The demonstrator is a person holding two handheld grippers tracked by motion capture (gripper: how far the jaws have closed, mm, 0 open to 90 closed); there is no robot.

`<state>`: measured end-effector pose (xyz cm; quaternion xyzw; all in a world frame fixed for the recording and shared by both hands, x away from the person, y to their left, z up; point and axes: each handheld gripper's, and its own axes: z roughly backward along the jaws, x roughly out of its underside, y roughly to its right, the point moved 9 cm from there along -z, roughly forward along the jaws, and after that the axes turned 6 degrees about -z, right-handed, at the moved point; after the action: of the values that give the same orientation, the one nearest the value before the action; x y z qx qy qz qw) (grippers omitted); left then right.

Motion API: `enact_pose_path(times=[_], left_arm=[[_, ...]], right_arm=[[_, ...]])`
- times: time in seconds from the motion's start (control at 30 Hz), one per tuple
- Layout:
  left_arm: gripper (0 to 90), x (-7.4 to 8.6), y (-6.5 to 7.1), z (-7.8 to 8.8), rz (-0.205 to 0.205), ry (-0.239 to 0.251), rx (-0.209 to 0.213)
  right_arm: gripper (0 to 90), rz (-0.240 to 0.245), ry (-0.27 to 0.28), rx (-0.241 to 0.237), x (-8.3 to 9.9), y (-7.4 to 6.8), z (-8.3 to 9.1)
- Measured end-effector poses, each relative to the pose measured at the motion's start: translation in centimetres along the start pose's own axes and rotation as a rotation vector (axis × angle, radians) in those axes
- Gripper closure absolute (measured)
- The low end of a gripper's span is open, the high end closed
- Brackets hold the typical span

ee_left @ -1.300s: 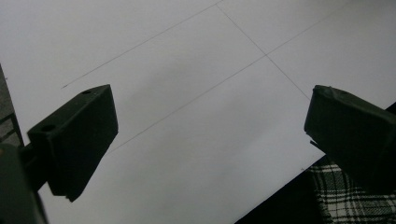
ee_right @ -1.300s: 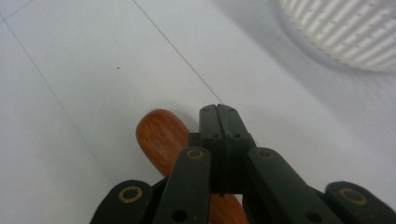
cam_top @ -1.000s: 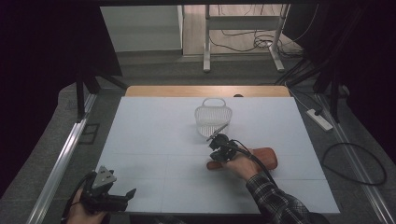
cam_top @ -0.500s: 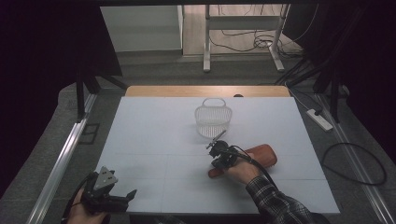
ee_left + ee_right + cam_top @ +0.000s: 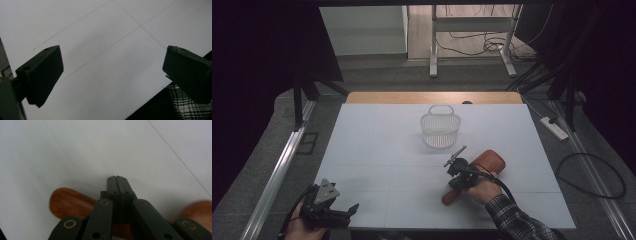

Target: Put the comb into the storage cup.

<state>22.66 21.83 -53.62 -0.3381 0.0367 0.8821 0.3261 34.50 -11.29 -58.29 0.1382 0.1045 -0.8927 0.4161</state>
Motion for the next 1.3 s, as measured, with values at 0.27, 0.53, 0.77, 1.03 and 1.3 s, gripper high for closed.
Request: enact_pose_path(times=[0.27, 0.53, 0.77, 1.03, 1.3], left_arm=[[4.1, 0.0, 0.1, -0.1, -0.004, -0.003, -0.002], [4.2, 0.0, 0.1, -0.1, -0.012, -0.008, -0.005], [4.3, 0.0, 0.1, -0.1, -0.012, -0.008, -0.007], [4.3, 0.0, 0.1, -0.2, -0.014, -0.011, -0.008], [4.4, 0.0, 0.1, -0.2, -0.023, -0.019, -0.01]], right_arm=[[89.4, -0.026, -0.006, 0.006, 2.0, 1.0, 1.0], [89.4, -0.037, -0.016, 0.028, 4.0, 2.0, 1.9], [89.4, -0.041, -0.028, 0.032, 5.4, 2.6, 2.3], [89.4, -0.072, -0.034, 0.039, 6.9, 3.9, 3.0], [89.3, -0.114, -0.03, 0.059, 8.3, 5.8, 3.8]])
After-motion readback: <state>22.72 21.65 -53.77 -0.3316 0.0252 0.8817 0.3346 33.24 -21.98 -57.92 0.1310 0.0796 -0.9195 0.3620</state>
